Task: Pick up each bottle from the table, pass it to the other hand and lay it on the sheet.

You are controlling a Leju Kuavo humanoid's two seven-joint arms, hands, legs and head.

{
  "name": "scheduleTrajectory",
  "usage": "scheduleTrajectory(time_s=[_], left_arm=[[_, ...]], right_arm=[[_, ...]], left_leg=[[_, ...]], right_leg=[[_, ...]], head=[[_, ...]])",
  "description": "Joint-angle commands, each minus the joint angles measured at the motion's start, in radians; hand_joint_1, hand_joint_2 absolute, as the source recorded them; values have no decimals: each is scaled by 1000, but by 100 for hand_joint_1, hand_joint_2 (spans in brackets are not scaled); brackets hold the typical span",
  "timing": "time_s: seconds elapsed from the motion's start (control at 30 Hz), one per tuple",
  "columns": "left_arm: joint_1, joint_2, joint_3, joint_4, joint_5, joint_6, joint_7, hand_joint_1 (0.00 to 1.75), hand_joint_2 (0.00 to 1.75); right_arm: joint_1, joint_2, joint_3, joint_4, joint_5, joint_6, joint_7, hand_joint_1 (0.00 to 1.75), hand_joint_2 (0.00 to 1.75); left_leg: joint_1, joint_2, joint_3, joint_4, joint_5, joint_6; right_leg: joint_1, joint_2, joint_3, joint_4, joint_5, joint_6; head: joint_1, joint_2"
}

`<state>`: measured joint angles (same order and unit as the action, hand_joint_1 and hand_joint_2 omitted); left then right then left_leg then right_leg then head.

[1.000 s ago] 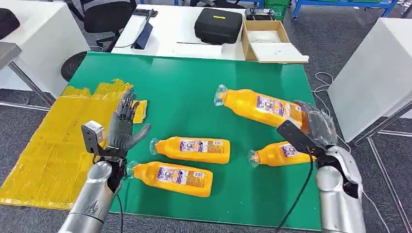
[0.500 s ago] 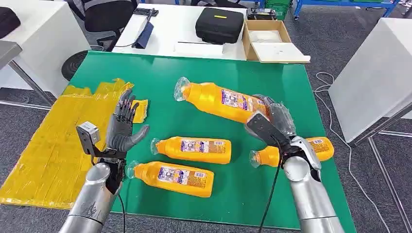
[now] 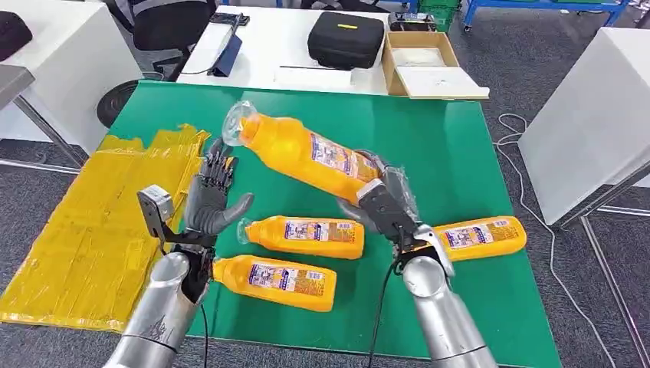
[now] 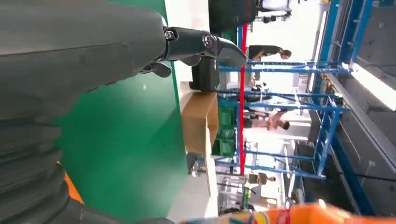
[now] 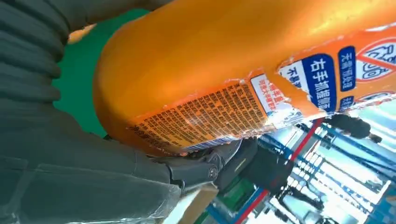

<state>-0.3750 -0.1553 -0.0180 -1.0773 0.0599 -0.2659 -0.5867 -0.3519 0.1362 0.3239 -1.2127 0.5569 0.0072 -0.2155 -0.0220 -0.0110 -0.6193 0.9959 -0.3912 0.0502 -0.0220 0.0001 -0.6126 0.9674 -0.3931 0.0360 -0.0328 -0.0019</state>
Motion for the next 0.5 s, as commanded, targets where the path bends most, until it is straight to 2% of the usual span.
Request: scheduleTrajectory(time_s=[0.03,0.13,0.33,0.5], left_arm=[[-55,-31,-77,36,36,-23,22,0,175],[-55,-41,-103,24,61,-23,33,0,175],[-8,-25,-179,-67,134,-9,58,0,175],[-12,-35,-211,-78,166,-25,77,0,175]], right_arm=[[-23,23,54,49,-28,-15,31,168,175],[-27,29,67,69,-29,-10,38,164,175],[1,41,64,90,-37,-25,42,166,175],[-7,49,50,124,-26,-29,56,169,175]], left_leg=[[2,0,3,2,-2,-5],[1,-1,1,2,-1,-4],[2,0,3,0,-2,-5],[1,1,2,0,-1,-3]], right_leg=[[2,-1,4,0,-2,-3],[1,-1,2,0,-1,-2],[2,0,4,-1,-1,-3],[1,0,2,-1,0,-2]], head=[[0,0],[0,0],[0,0],[0,0]])
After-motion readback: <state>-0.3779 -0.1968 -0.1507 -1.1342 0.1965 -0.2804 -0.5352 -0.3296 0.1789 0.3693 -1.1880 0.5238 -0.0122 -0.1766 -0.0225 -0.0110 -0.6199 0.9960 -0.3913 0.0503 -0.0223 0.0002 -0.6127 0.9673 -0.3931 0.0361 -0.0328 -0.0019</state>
